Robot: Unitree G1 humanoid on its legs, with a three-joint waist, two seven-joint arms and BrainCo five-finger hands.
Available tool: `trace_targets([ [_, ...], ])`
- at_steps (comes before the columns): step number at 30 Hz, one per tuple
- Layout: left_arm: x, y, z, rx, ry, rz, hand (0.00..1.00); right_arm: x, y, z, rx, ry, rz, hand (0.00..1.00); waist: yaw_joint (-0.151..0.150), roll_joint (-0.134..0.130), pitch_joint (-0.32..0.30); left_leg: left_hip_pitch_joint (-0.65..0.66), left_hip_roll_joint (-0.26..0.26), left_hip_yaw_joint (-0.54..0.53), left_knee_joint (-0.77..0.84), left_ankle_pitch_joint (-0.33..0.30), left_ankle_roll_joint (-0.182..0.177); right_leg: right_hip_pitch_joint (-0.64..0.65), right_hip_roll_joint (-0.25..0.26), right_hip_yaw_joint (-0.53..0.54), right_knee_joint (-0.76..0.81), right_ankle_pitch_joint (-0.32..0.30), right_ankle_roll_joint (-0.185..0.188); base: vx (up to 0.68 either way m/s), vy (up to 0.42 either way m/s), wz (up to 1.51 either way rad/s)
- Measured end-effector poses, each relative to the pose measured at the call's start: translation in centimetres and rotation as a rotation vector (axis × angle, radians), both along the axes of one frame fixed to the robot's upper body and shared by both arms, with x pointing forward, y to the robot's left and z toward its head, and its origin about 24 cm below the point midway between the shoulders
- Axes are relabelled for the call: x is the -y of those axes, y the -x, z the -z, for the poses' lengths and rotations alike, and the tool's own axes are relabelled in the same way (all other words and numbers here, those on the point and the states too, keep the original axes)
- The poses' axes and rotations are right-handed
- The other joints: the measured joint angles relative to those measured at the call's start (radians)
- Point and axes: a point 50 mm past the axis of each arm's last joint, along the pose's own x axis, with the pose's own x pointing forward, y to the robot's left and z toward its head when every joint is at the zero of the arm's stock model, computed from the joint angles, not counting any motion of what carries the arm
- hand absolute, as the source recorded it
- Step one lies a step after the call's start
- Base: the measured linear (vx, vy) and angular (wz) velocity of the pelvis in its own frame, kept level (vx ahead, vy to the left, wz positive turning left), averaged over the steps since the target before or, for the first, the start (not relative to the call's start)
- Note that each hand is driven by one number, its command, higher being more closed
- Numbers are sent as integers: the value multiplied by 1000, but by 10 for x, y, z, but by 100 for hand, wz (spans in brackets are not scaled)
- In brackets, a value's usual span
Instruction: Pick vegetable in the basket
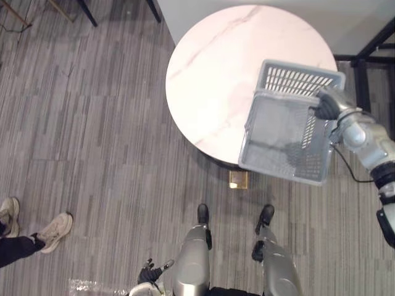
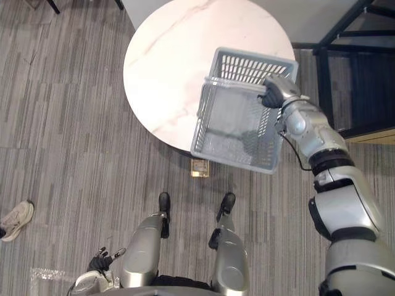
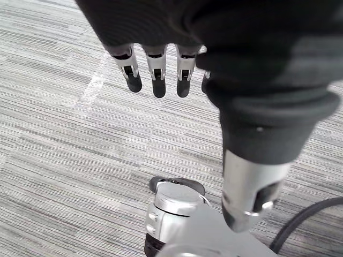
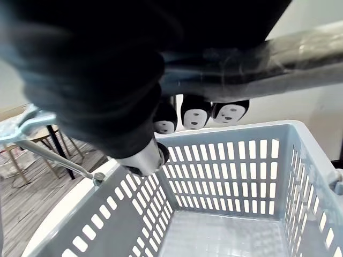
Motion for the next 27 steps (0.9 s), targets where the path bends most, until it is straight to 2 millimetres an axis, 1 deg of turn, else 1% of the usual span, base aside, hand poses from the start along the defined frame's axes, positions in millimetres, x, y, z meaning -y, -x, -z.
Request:
trace_targets([
  [1,-1,1,0,-2,-3,-3,0,-8,5,10,-12,24,-59,100,-8,-6,-13,29,-3,3,-14,0,-1,22,1,12,-14,6,0,66,9,-20],
  [2,-1,1,0,-3,-4,-8,0,-11,8,14,-16,33,-87,100,-8,-10,-23,40,-4,6,-23,1,-2,29,1,15,-17,6,1,78,10,-18],
  [3,-3,2,0,-8,-17,-5,0,-16,16,24,-31,50,-145,100,-16,-20,-48,58,-6,9,-37,2,-3,40,1,19,-23,7,2,39,6,-9],
  [4,-4,3,0,-12,-21,-5,0,-18,20,30,-40,56,-173,100,-22,-28,-69,59,-7,9,-40,2,-3,42,1,20,-28,8,4,62,6,-9],
  [6,-6,10,2,-35,-32,-3,0,-31,37,49,-79,83,-282,100,-42,-61,-124,108,-9,13,-66,2,-3,70,3,32,-30,8,4,69,10,-16],
  [7,-7,13,2,-46,-39,3,0,-35,41,54,-93,86,-308,100,-48,-72,-141,120,-9,16,-74,1,-3,75,4,39,-30,8,4,43,15,-24],
  [9,-10,27,5,-82,-38,-10,0,-44,61,71,-141,83,-396,100,-67,-114,-212,146,-12,34,-91,0,-5,80,2,55,-31,8,5,22,18,-23],
  [10,-10,29,5,-89,-34,-9,0,-45,66,75,-156,77,-411,100,-71,-124,-227,149,-13,38,-92,-1,-6,80,2,60,-31,8,5,2,17,-22],
  [11,-12,32,6,-95,-31,-9,0,-46,75,80,-183,64,-438,100,-78,-142,-245,165,-14,52,-99,-2,-7,85,1,73,-32,6,6,-21,8,-24],
  [12,-13,35,6,-108,-38,1,0,-48,80,83,-203,62,-461,100,-82,-150,-257,177,-16,60,-104,-3,-8,89,-1,81,-32,3,9,-44,1,-24],
  [13,-15,41,7,-124,-38,2,0,-50,87,88,-238,51,-487,100,-93,-154,-282,180,-20,62,-105,-4,-9,90,-4,86,-32,-5,14,-54,-7,-14],
  [14,-14,46,8,-133,-32,3,0,-49,92,91,-262,52,-500,100,-105,-154,-300,182,-22,64,-107,-4,-10,90,-6,88,-32,-11,18,-56,-7,-6],
  [15,-14,49,9,-140,-29,2,0,-49,96,93,-274,53,-507,100,-110,-151,-310,184,-23,66,-109,-5,-11,90,-8,91,-32,-11,18,-62,-8,-13],
  [16,-14,56,10,-163,-28,0,0,-48,102,96,-299,54,-527,100,-116,-146,-328,196,-24,78,-122,-7,-14,91,-8,101,-32,-16,13,-50,-8,-18],
  [19,-14,61,12,-192,-40,24,0,-45,109,100,-349,56,-539,100,-122,-135,-350,217,-28,87,-143,-7,-14,92,-6,119,-32,-16,13,-36,-14,-21],
  [21,-13,67,13,-213,-49,41,0,-41,115,107,-385,53,-529,100,-127,-129,-370,231,-25,93,-151,-6,-14,95,-4,131,-33,-16,13,-12,-8,-17],
  [23,-13,70,13,-222,-48,41,0,-37,118,111,-403,46,-512,100,-134,-126,-385,234,-25,93,-159,-5,-15,93,-2,134,-32,-16,13,4,-14,-9],
  [27,-13,79,16,-259,-47,26,0,-32,118,110,-397,36,-482,100,-146,-115,-401,266,-25,120,-177,-3,-17,101,2,153,-32,-15,14,21,-4,-17],
])
